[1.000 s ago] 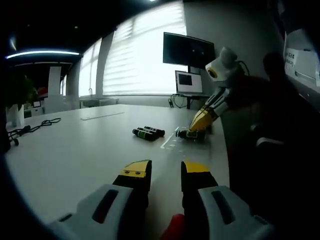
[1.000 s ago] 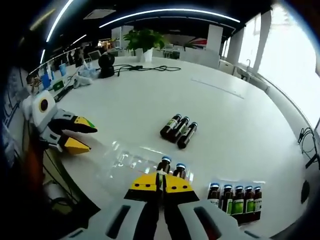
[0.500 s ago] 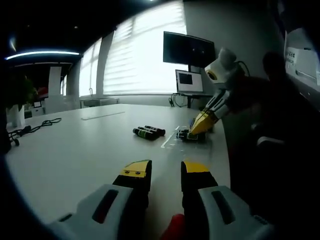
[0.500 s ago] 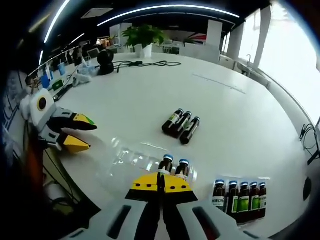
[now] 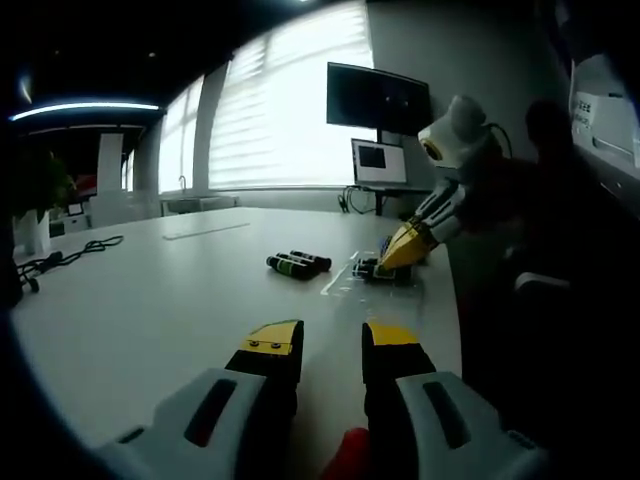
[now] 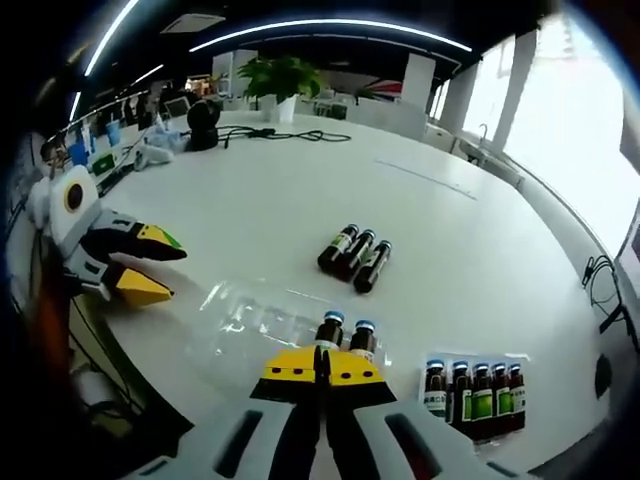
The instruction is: Grip medicine bottles put into box
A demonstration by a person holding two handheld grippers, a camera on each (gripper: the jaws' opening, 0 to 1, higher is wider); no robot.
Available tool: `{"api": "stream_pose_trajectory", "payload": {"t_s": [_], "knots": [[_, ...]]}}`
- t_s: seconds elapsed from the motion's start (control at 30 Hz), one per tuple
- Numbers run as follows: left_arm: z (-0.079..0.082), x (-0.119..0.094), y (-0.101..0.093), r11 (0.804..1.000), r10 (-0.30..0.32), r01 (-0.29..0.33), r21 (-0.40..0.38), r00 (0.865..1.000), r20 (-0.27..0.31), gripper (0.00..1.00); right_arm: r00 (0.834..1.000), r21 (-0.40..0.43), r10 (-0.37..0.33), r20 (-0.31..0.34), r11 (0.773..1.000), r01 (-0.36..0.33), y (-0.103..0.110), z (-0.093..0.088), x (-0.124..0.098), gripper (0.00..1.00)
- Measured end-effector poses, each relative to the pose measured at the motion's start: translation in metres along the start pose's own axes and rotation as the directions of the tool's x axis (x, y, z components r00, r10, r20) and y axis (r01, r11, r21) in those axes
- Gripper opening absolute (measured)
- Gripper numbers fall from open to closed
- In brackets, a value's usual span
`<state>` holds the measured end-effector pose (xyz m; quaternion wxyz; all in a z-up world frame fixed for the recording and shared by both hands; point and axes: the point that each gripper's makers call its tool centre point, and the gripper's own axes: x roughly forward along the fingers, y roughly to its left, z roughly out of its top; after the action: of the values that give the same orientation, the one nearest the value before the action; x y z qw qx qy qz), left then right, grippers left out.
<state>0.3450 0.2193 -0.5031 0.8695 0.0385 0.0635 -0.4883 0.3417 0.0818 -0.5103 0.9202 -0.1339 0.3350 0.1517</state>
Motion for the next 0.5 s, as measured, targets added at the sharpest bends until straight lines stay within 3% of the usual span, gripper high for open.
{"api": "stream_pose_trajectory", "payload": {"t_s": [0.07, 0.23, 0.5], "knots": [[0.000, 0.000, 0.000, 1.000, 0.000, 0.000, 0.000, 1.000, 0.001, 0.18, 1.000, 0.045, 0.015, 0.018, 0.999, -0.016, -0.002, 0.003, -0.001, 0.00], [0.000, 0.000, 0.000, 1.000, -0.001, 0.001, -0.002, 1.000, 0.002, 0.18, 0.999, 0.004, 0.009, 0.046, 1.000, -0.010, -0.009, 0.013, -0.005, 0.00], [0.001, 0.000, -0.001, 1.000, -0.005, 0.005, -0.002, 1.000, 0.004, 0.18, 0.999, -0.072, -0.007, 0.048, 0.997, 0.010, -0.025, 0.012, -0.004, 0.04]]}}
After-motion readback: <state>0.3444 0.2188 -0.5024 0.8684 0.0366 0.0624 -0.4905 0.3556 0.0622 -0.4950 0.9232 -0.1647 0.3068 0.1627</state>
